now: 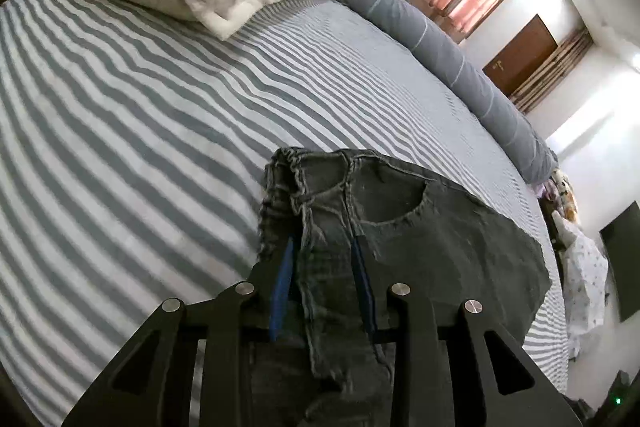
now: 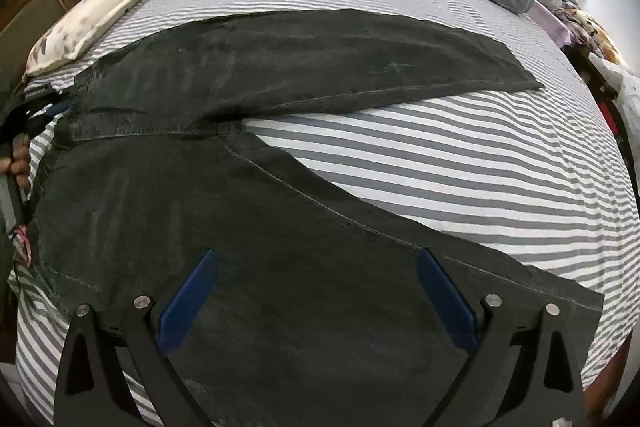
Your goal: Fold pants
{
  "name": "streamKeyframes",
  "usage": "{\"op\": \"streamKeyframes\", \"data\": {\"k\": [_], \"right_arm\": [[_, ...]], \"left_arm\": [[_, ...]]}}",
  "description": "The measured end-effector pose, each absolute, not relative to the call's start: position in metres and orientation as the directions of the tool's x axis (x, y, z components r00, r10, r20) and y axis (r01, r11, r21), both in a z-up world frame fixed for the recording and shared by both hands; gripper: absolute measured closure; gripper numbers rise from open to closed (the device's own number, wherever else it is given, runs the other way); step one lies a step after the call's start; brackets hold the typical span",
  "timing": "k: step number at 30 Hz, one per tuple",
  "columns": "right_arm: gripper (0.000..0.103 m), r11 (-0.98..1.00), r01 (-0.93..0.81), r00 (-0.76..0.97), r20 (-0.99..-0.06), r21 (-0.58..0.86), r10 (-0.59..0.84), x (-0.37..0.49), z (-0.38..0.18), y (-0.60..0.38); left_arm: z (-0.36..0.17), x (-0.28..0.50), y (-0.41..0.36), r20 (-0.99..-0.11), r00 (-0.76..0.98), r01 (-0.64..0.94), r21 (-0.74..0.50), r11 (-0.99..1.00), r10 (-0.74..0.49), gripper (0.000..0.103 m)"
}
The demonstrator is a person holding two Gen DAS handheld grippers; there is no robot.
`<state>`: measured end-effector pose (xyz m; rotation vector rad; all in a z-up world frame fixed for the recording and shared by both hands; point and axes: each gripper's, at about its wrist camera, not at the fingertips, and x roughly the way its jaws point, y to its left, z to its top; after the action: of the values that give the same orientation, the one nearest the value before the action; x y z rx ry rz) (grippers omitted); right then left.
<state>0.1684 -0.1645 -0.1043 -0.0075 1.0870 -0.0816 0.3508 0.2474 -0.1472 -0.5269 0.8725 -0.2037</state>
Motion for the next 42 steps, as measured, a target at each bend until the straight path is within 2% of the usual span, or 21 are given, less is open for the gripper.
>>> {"op": "streamKeyframes", "data": {"k": [6,11,14,16,20,26,27,29,32,36,42], "right_arm": [[0.005,0.998,0.049,0.469,-0.881,-0.045,-0.063,0.185,-0.109,-0.156],[0.005,1.000,0.013,0.478,-0.878,-0.026,-0.029,0.209,-0.107,-0.152],[0.005,0.997,-0.069,0.488,-0.871,0.019,0.051,0.241,-0.101,-0.151],[0.005,0.988,-0.156,0.485,-0.870,0.016,0.091,0.269,-0.098,-0.147],[0.005,0.960,-0.280,0.462,-0.876,0.002,0.137,0.336,-0.090,-0.140],[0.005,0.922,-0.381,0.449,-0.886,-0.072,0.116,0.425,-0.090,-0.129],[0.005,0.916,-0.393,0.448,-0.887,-0.082,0.113,0.442,-0.091,-0.125],[0.005,0.906,-0.417,0.437,-0.890,-0.073,0.129,0.462,-0.094,-0.122],[0.006,0.882,-0.468,0.412,-0.897,-0.060,0.158,0.484,-0.100,-0.114],[0.018,0.817,-0.576,0.345,-0.917,-0.038,0.201,0.512,-0.105,-0.097],[0.024,0.709,-0.705,0.233,-0.946,-0.005,0.226,0.528,-0.104,-0.088]], "left_arm": [[-0.149,0.380,0.245,-0.667,0.629,-0.011,-0.521,0.853,-0.399,0.072],[-0.146,0.397,0.245,-0.624,0.623,0.029,-0.584,0.812,-0.471,0.072],[-0.145,0.397,0.234,-0.594,0.604,0.091,-0.611,0.786,-0.532,0.072],[-0.145,0.397,0.228,-0.597,0.602,0.113,-0.594,0.797,-0.530,0.072],[-0.151,0.407,0.233,-0.602,0.595,0.063,-0.626,0.777,-0.533,0.072],[-0.151,0.409,0.241,-0.567,0.626,0.033,-0.666,0.745,-0.535,0.073],[-0.149,0.407,0.241,-0.560,0.640,0.041,-0.659,0.751,-0.526,0.075],[-0.139,0.399,0.240,-0.541,0.673,0.074,-0.630,0.773,-0.505,0.097],[-0.124,0.387,0.243,-0.473,0.718,0.131,-0.629,0.766,-0.511,0.097],[-0.105,0.367,0.239,-0.413,0.750,0.204,-0.598,0.775,-0.517,0.097],[-0.088,0.343,0.240,-0.311,0.776,0.275,-0.616,0.738,-0.549,0.097]]}}
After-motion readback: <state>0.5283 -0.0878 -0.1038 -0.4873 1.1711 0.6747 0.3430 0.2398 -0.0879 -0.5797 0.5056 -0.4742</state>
